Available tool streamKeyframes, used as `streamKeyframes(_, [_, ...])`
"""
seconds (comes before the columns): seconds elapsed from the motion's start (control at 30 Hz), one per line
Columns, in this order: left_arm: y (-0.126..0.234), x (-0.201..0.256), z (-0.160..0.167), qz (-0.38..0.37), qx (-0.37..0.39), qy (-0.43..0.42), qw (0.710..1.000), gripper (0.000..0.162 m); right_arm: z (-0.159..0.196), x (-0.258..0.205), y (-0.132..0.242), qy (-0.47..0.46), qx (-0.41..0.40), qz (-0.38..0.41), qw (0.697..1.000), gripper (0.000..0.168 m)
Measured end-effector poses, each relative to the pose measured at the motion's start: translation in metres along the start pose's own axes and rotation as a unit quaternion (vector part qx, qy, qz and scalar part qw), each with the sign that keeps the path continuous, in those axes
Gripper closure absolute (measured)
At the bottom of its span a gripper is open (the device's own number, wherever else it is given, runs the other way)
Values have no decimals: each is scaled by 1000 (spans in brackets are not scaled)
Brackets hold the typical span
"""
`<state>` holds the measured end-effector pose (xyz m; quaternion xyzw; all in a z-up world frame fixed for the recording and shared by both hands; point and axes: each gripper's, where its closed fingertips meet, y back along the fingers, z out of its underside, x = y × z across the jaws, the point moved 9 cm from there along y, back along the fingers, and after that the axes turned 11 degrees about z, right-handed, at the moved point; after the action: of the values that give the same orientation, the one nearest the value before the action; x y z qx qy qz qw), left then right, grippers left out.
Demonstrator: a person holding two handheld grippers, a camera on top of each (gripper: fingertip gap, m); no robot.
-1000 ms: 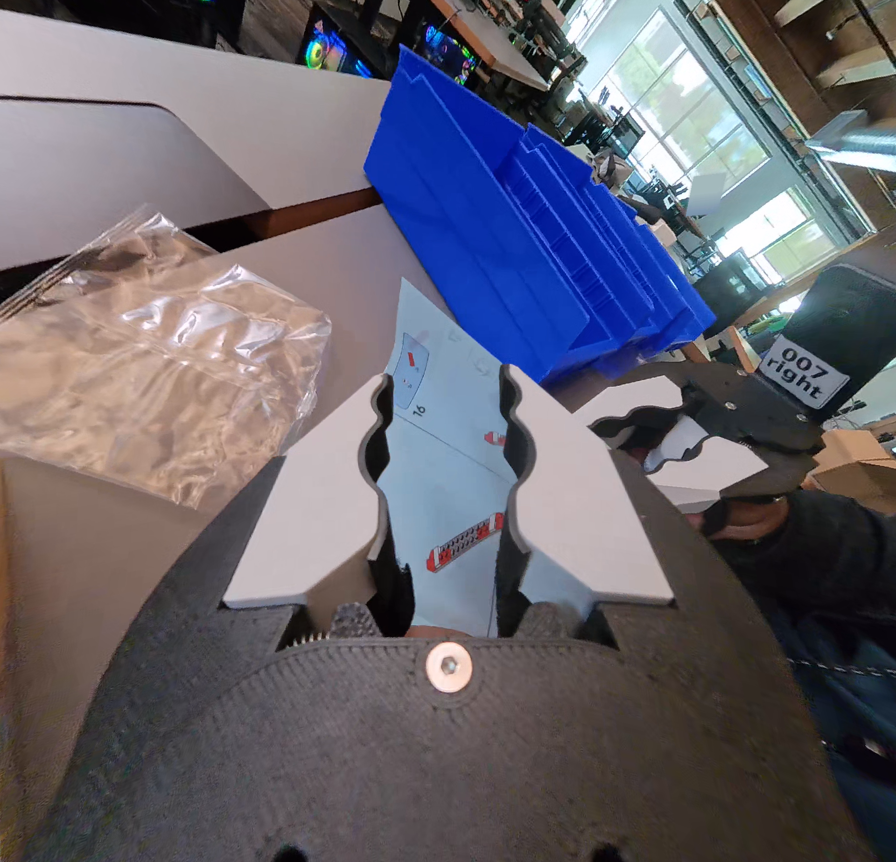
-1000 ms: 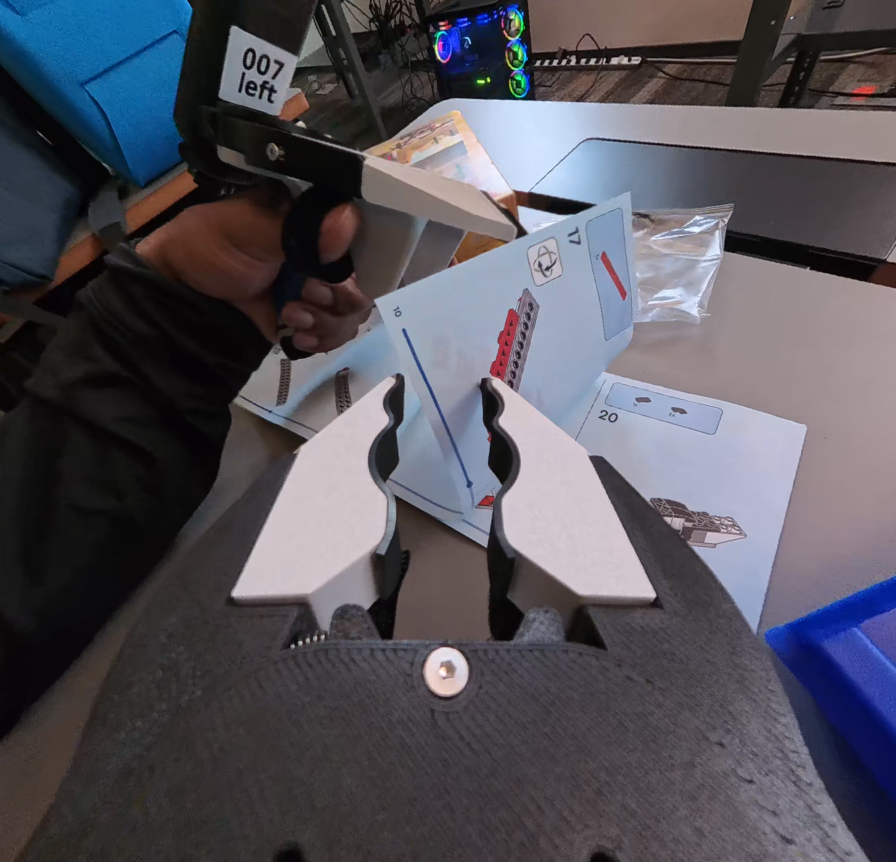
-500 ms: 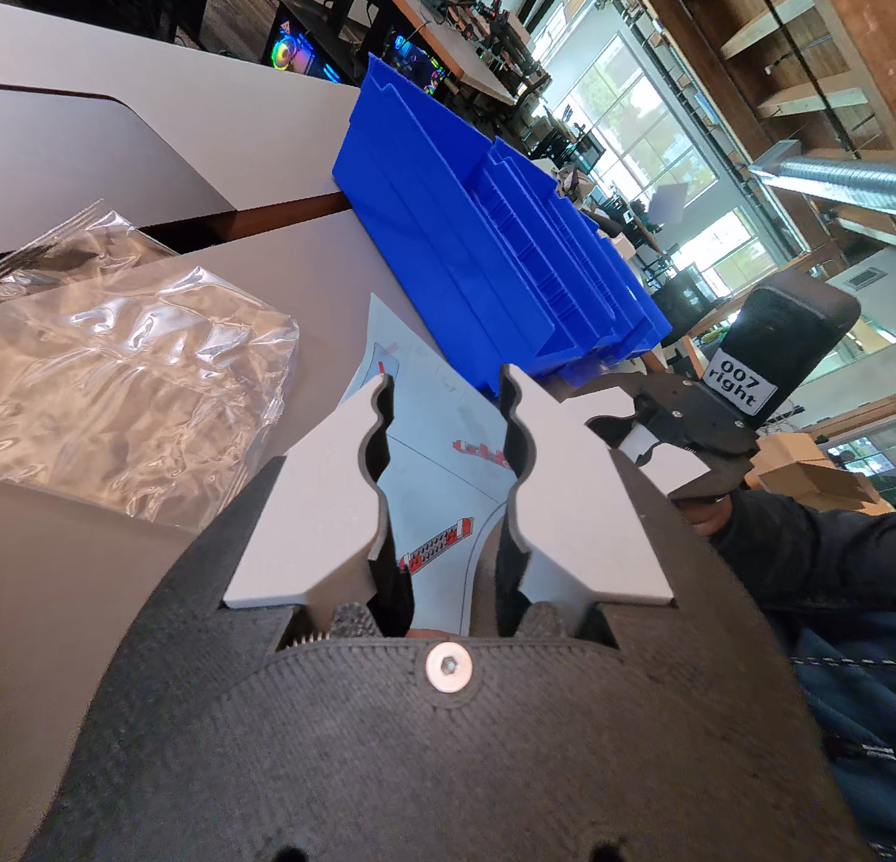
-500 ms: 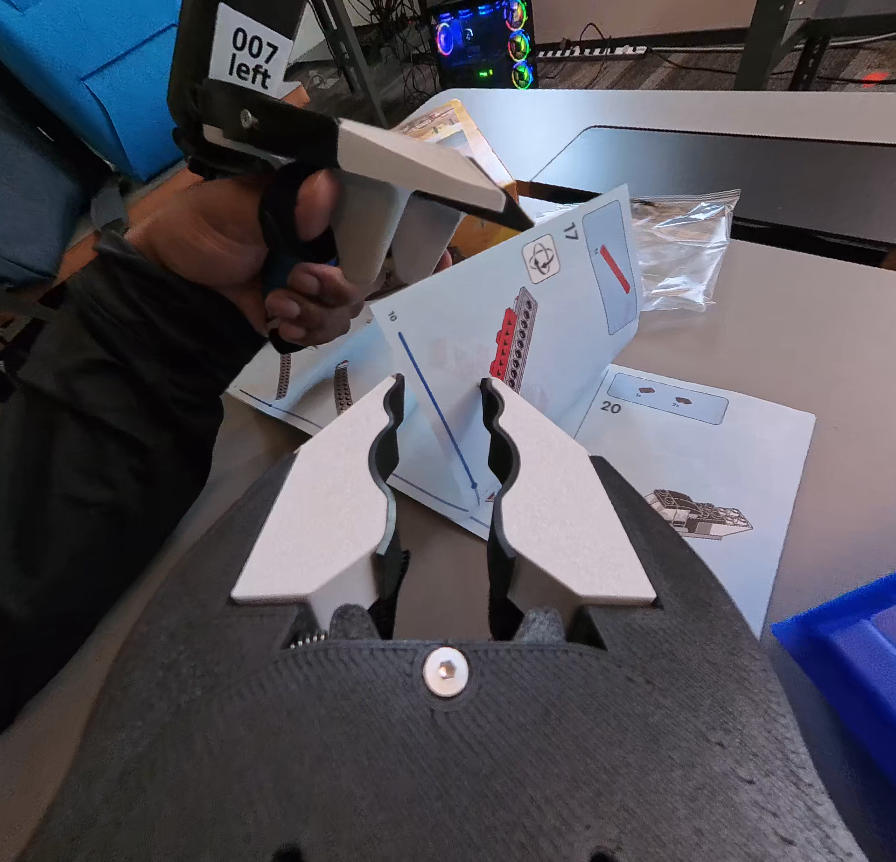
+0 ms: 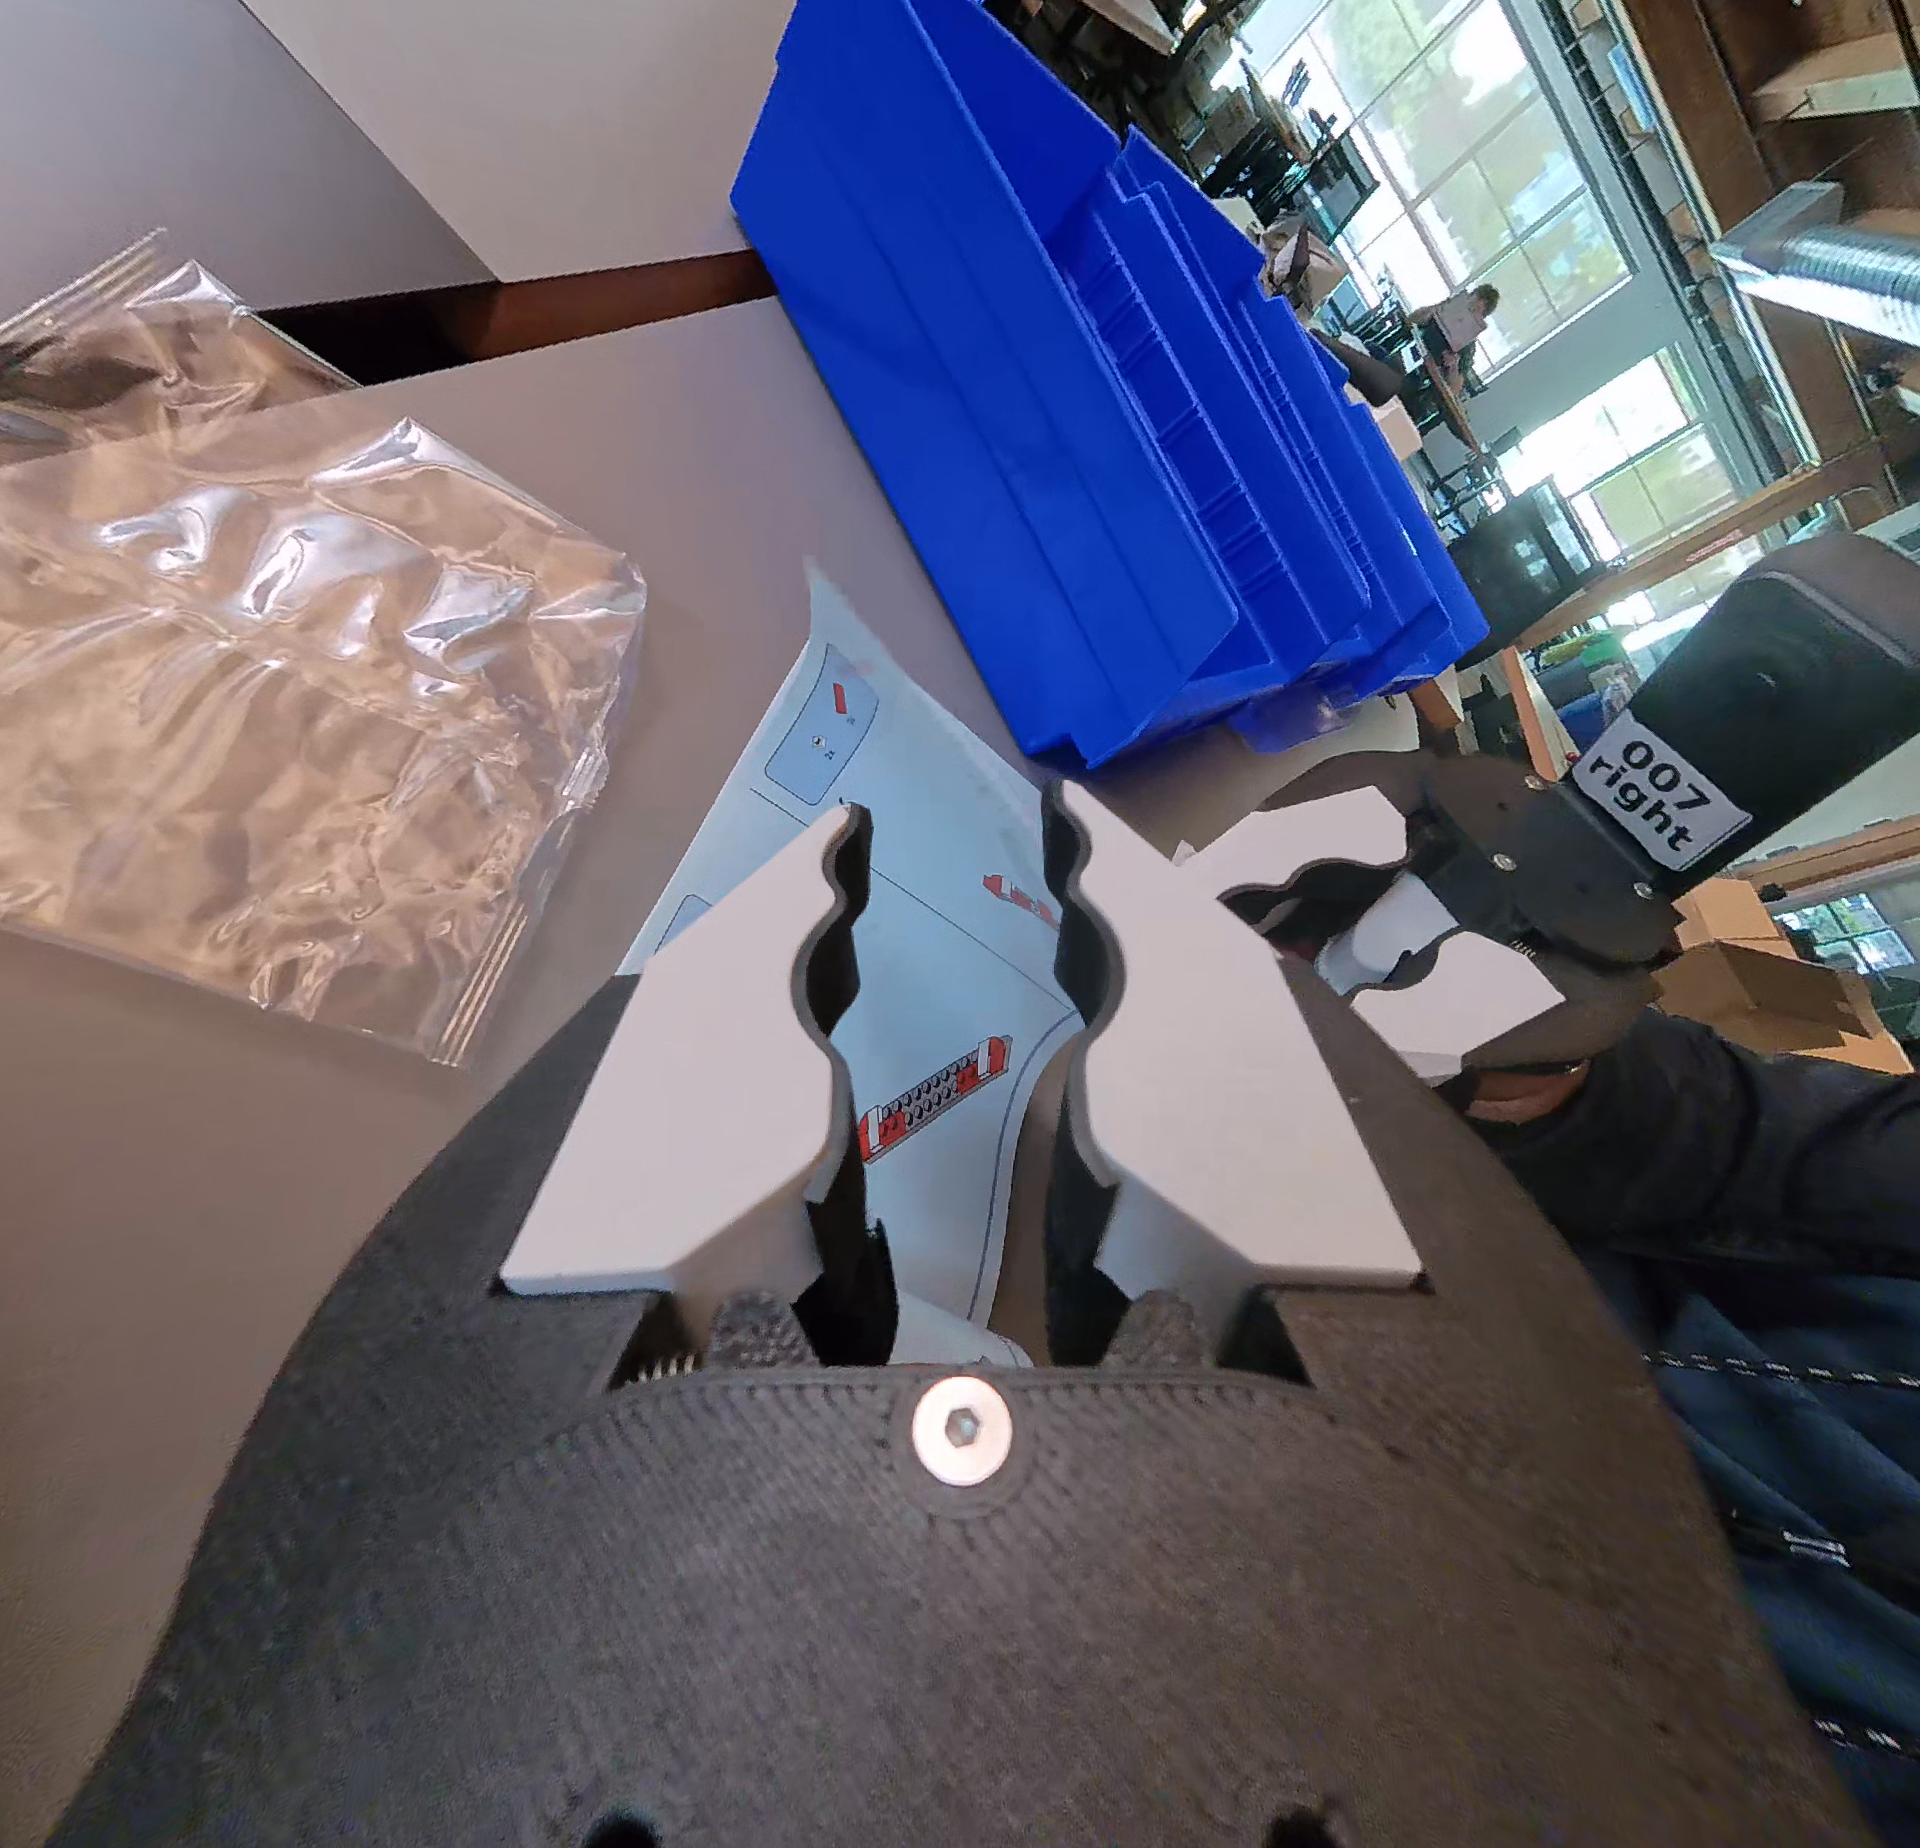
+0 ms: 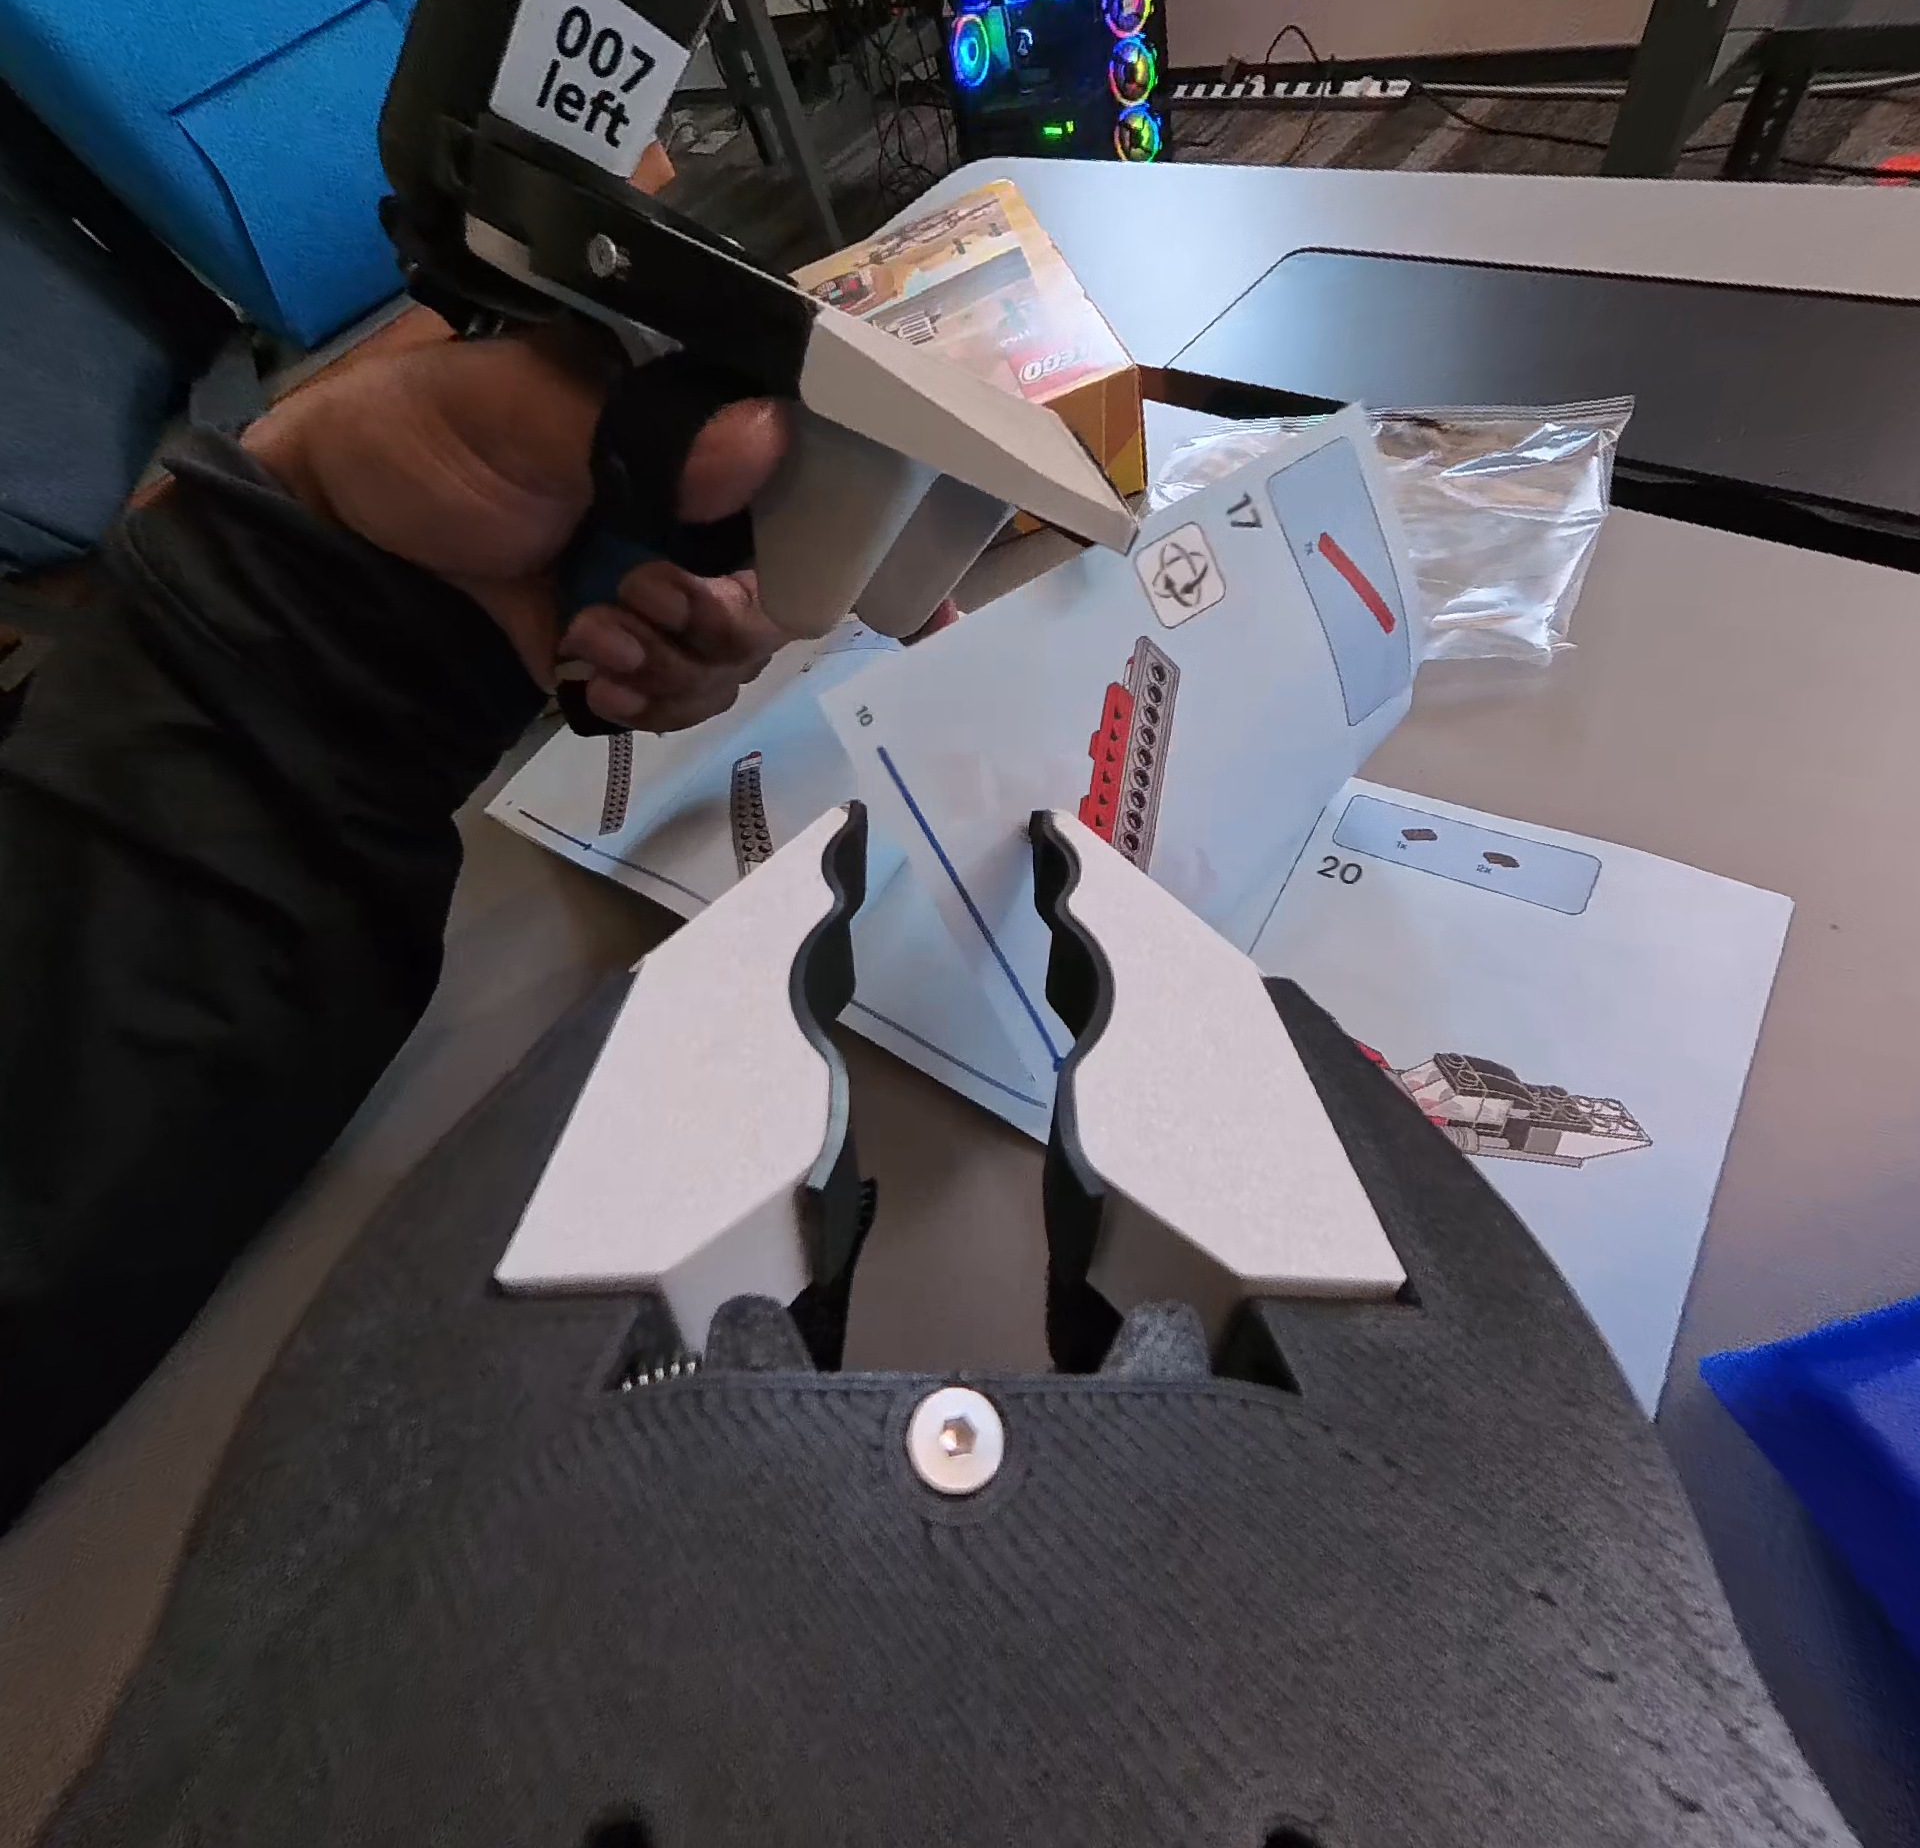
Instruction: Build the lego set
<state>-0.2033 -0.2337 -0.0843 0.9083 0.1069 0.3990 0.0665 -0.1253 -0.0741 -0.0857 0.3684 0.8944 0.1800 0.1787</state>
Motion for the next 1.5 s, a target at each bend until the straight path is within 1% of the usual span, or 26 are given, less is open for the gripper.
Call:
streamKeyframes(0.23, [0, -1, 2, 3, -4, 1, 1000, 128, 2, -2, -2, 3, -7, -1, 1000, 137])
streamKeyframes(0.3, [-1, -2, 3, 2, -7, 3, 1000, 131, 2, -3, -2, 4, -7, -1, 1000, 137])
streamKeyframes(0.37, [-2, -4, 4, 1, -9, 5, 1000, 138, 3, -3, -2, 4, -8, -1, 1000, 137])
streamKeyframes(0.47, [-1, -5, 4, -1, -3, 3, 1000, 160, 3, -3, -2, 5, -8, -3, 1000, 137])
streamKeyframes(0.5, [0, -6, 3, 1, 2, 4, 1000, 162, 3, -4, -1, 6, -8, -4, 1000, 137])
streamKeyframes(0.63, [6, -5, 2, 4, 14, 4, 1000, 162, 1, -6, 6, 21, 5, -8, 1000, 132])
streamKeyframes(0.7, [8, -4, 2, 5, 16, 2, 1000, 162, 1, -6, 12, 37, 10, 7, 999, 128])
streamKeyframes(0.8, [11, 0, 1, 8, 16, -4, 1000, 162, 2, -3, 16, 53, 5, 29, 998, 123])
streamKeyframes(0.9, [19, 7, 1, 2, 12, -18, 1000, 162, 3, -2, 15, 62, -12, 31, 998, 118])
streamKeyframes(1.03, [42, 17, 2, -17, 18, -38, 999, 162, 1, 2, 11, 60, -31, 15, 998, 111])
streamKeyframes(1.17, [70, 22, 10, -50, 20, -48, 997, 162, -3, 4, 4, 62, -59, -10, 996, 107])
streamKeyframes(1.33, [96, 29, 31, -71, -3, -58, 996, 161, -7, 0, -8, 60, -81, -44, 994, 105])
streamKeyframes(1.5, [114, 25, 43, -88, -5, -48, 995, 159, -9, -8, -20, 70, -99, -57, 991, 106])
